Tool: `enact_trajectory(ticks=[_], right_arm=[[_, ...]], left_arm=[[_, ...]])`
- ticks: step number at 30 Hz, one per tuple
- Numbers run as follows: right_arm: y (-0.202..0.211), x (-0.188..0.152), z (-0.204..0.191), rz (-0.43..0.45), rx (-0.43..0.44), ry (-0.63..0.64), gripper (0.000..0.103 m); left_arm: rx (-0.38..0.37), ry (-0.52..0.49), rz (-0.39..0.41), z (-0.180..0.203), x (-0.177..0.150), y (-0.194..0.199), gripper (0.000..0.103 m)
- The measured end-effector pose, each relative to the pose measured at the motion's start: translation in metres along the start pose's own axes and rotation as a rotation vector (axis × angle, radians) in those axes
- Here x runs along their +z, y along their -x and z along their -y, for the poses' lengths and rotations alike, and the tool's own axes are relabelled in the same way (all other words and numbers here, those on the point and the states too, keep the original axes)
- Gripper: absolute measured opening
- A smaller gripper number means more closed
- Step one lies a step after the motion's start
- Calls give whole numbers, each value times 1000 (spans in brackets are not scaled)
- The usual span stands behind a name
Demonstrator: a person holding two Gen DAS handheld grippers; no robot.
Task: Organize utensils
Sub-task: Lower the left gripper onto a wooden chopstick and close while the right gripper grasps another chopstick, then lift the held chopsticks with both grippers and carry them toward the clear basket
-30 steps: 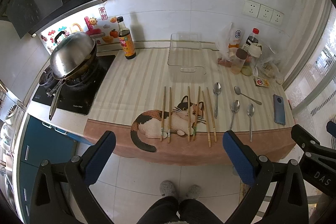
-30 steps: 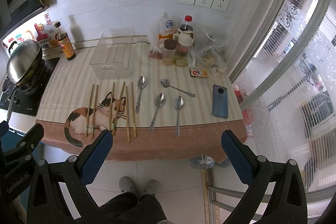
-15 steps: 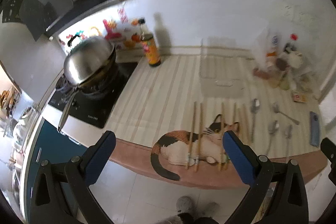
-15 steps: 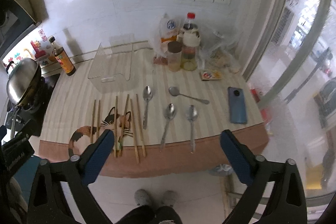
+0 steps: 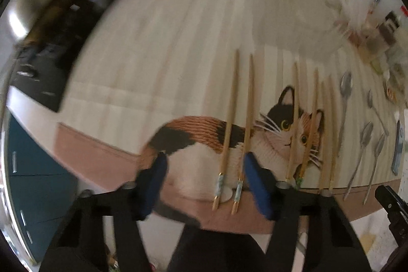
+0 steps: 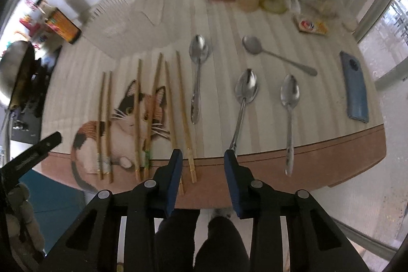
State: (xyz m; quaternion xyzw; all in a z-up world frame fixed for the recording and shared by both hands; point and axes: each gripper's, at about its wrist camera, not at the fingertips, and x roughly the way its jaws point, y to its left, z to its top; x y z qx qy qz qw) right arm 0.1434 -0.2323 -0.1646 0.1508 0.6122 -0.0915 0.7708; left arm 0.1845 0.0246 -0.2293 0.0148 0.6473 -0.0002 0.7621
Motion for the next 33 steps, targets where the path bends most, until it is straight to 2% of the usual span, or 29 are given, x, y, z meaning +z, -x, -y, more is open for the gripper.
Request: enact_trajectory(ticks=[6,7,9,11,13,18,23,24,27,30,33], right_arm=[[-36,18,-17,-105,10,-32,36],[-43,24,-24,-124,23,-31,36],[-51,32,-37,-142,44,-28,36],[-61,41,-53,-152,50,-19,36],[-70,49,-67,-152,59,-23,36],[-97,63,-101,-176,71,-9,36],[-122,70,-131,-196,-19,55,36],[-127,70,-134,-207,-36,65,33],[-133,65,-141,-214,-101,99,9],[-131,60,-145,-234,-127,113,7],[-132,52,-149,-268,-130,124,7]], left_arm=[[-27,-89,-108,11,19,-58,50],[-29,-99,-121,12,21,-64,40],[-44,-105,-107,12,23,-65,31],[-47,-123,-107,11,25,-65,5],[-75,-100,-116,0,26,-64,5],[-45,-75,-117,-30,33,-64,4],[-50,-82,-117,-47,46,-65,5],[-53,-88,-114,-52,47,-64,5],[-54,-113,-106,-55,55,-62,7],[-68,-120,-111,-55,67,-64,13],[-98,-131,-116,-55,81,-63,27]])
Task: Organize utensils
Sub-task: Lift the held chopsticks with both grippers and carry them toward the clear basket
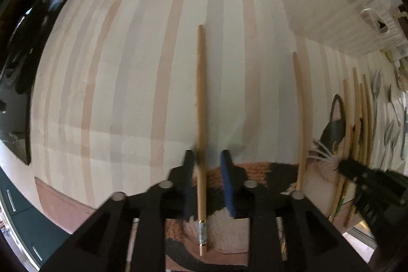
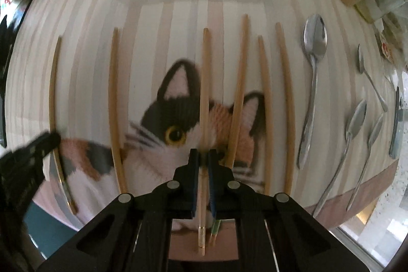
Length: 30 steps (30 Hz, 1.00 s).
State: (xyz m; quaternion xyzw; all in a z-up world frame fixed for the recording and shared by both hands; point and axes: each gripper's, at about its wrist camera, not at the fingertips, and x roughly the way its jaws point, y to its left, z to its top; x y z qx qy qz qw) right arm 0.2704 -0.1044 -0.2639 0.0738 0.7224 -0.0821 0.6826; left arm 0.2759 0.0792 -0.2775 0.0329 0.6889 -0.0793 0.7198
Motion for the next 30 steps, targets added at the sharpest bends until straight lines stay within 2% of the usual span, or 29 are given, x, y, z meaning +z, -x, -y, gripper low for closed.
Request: enact_trajectory(ticks=[2,4,10,15,17,22,30], right_arm=[[0,-6,-4,-1,-5,3,7],[0,-9,-3,-2,-3,-4,8],[0,-3,8,-26,5,-15,8],[-2,4,6,-24,-8,-9,8],[-1,5,2,-24,-12,-5,8],[0,5,0,-31,-11,-3,8],[0,-1,-2,-10,-12,-1,7]], left_arm=[[1,-18,-2,4,14,-1,39],[17,-36,-1,8,24,-1,43],[34,-27,8,32,48,0,44],[57,-15,20,18,42,4,27],[59,-5,25,11,43,7,5],[85,27,26,-3,47,14,5],[110,21,29,-7,39,20,4]])
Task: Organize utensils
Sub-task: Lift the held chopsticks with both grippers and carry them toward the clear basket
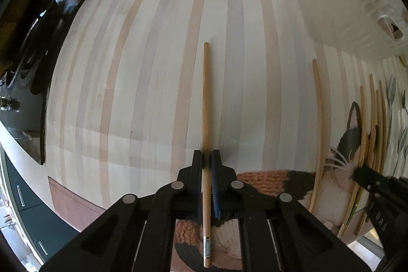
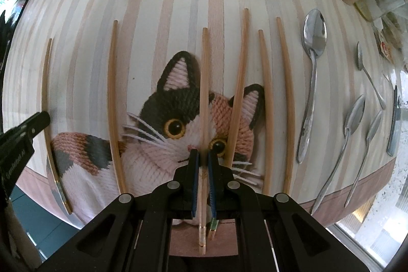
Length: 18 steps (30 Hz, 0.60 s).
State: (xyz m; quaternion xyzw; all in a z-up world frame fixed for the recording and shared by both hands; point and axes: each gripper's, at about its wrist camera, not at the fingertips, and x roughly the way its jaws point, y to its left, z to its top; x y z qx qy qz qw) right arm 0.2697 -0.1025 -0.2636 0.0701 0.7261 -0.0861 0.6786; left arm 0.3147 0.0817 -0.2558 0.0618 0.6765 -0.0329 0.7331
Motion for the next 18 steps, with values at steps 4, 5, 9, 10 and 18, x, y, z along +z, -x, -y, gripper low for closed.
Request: enact_trajectory(ticks=[4,5,9,10,18], right_arm=[[0,-2,-3,-3,-15,37,8],[0,-1,-7,-12,-30,61,8],[-1,-6,-9,-38,-60,76,15],[-1,-8,-9,-31,-66,78,17],[2,-13,-5,-11,-46,59,8]], left_arm=[[0,7,8,-1,0,1,4],[-1,9,8,-2,1,2,4],[-6,12,13,-1,8,4,5],[-5,10,15,-5,7,4,4],[36,5,41,12,-18,6,4]])
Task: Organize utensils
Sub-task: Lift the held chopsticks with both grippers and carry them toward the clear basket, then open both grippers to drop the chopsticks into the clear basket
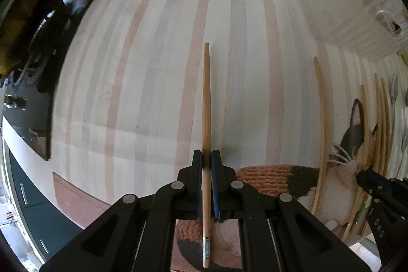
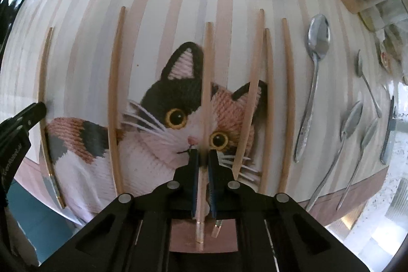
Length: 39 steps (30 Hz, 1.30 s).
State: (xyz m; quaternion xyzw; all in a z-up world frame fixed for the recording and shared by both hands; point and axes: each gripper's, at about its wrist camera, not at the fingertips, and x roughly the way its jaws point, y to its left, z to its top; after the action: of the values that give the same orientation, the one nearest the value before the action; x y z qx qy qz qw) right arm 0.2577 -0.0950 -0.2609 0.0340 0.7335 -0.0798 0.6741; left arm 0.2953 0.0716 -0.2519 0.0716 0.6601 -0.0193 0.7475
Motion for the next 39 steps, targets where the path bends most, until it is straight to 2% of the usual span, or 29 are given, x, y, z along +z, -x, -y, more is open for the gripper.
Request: enact_trajectory(ticks=[7,14,22,27,30,34,39], right_arm=[[22,-17,5,52,54,-11,7],[76,-21,23,151,108,-12,7],[153,-12,52,290,201,-37,7],[196,32,74,357,260,-76,7],[206,66,90,372,291,-93,7],[203,120,106,354,316,-100,7],[183,187,116,318,300,-107,7]], left_arm=[[-13,8,77,0,-5,47,4],[-56,18,187,5,3,115,4],[-180,2,291,18,39,183,4],[-287,-11,300,41,82,209,4],[-330,-17,272,58,116,210,4],[-378,-7,188,79,171,188,4],[-391,3,84,98,222,148,4]])
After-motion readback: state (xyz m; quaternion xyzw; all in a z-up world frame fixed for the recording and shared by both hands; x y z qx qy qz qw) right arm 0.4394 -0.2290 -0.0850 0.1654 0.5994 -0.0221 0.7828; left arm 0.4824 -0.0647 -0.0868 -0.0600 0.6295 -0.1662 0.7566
